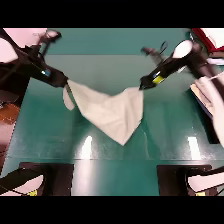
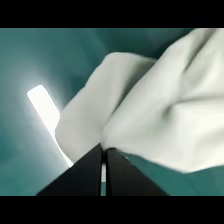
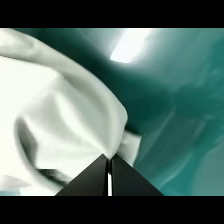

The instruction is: Fold the shirts.

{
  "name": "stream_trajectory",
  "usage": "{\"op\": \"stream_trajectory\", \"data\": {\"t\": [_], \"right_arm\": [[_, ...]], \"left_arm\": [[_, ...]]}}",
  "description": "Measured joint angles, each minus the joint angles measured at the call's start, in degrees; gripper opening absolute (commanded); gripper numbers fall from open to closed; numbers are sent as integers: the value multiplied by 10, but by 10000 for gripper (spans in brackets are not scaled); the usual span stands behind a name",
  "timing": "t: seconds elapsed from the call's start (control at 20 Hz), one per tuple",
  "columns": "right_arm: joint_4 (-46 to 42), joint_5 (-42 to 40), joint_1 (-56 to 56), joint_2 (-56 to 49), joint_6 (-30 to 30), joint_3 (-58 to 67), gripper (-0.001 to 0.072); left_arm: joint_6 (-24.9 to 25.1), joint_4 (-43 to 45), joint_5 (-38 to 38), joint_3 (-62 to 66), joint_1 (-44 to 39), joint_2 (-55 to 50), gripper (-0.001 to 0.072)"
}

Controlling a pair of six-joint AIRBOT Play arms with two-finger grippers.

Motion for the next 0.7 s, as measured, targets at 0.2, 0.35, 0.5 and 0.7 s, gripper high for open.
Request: {"op": "stream_trajectory", "data": {"t": [0.2,0.35,0.5,0.7], "right_arm": [[-45,-13,-50,103,13,74,13],[-55,-25,-75,179,17,116,13],[-70,-34,-88,247,19,136,13],[-84,-28,-94,321,33,145,13]], "left_arm": [[0,14,9,128,0,44,26],[0,-1,13,216,0,74,26],[-1,-14,17,277,0,101,26],[-2,-34,32,307,0,127,26]]}}
